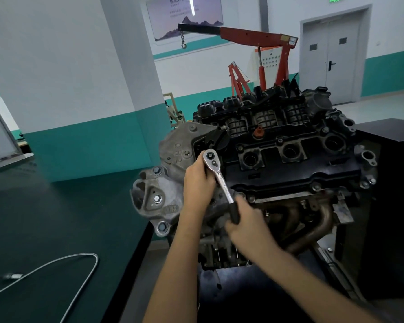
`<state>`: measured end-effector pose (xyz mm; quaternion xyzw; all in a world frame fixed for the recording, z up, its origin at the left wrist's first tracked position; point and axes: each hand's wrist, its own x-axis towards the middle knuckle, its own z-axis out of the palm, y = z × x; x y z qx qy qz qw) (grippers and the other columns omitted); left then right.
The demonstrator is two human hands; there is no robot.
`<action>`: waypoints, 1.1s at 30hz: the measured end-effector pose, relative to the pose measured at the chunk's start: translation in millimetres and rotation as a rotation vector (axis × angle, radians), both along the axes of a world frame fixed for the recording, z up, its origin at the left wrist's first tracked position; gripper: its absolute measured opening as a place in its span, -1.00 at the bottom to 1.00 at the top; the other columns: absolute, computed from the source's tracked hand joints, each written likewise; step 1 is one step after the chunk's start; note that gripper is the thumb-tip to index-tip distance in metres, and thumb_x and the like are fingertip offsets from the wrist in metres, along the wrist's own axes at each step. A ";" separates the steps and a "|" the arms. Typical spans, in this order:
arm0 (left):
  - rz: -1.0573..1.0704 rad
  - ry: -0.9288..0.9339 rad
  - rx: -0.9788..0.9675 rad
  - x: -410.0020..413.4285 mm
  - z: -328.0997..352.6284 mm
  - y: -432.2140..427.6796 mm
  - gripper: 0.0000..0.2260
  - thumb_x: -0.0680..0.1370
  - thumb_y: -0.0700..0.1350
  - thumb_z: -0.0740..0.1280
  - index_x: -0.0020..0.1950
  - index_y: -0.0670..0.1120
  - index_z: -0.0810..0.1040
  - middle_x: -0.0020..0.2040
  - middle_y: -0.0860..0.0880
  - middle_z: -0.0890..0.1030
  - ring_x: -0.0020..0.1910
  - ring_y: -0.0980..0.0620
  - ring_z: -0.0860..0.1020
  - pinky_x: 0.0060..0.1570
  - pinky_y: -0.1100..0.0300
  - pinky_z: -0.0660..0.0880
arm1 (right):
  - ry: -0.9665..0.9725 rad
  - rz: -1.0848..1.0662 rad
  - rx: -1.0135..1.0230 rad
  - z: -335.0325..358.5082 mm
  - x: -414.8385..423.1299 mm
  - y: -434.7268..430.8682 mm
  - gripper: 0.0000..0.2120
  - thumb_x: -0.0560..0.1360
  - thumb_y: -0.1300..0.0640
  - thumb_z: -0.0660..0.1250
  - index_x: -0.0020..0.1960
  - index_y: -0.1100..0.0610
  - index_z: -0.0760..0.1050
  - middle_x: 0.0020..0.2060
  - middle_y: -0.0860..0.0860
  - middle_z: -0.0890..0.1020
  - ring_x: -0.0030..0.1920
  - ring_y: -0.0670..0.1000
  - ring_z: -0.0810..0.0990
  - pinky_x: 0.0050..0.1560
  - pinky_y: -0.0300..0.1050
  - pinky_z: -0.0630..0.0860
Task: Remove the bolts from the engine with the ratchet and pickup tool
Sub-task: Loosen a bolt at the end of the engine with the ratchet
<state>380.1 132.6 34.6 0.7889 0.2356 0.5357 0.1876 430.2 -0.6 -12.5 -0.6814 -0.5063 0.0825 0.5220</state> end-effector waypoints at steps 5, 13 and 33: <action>-0.118 -0.053 -0.064 -3.5 2.3 1.2 -0.80 0.53 -0.33 0.26 -0.08 -0.03 0.53 -0.18 0.04 0.65 -0.14 0.08 0.61 -0.10 0.18 0.52 | 0.072 0.033 -0.002 0.1 -20.9 12.4 -0.75 0.40 0.34 0.24 0.05 0.13 0.41 -0.36 -0.02 0.48 -0.43 -0.13 0.45 -0.46 -0.40 0.36; -0.218 0.010 -0.010 -6.7 6.9 0.3 -0.90 0.59 -0.22 0.29 0.04 -0.10 0.58 -0.11 0.12 0.64 -0.11 0.26 0.56 -0.08 0.32 0.46 | -0.983 -0.045 -0.378 103.1 117.5 -11.1 -0.67 0.46 0.18 0.30 0.19 -0.04 0.42 -0.38 -0.13 0.33 -0.30 0.04 0.54 -0.30 -0.18 0.38; -0.207 -0.015 -0.002 -7.1 7.1 0.3 -0.78 0.52 -0.34 0.26 0.01 -0.05 0.56 -0.08 0.10 0.66 -0.06 0.12 0.60 -0.02 0.21 0.52 | -0.371 0.133 -0.190 40.8 58.7 -14.2 -0.75 0.38 0.34 0.30 -0.17 0.00 0.37 -0.43 -0.10 0.44 -0.47 -0.23 0.45 -0.38 -0.25 0.33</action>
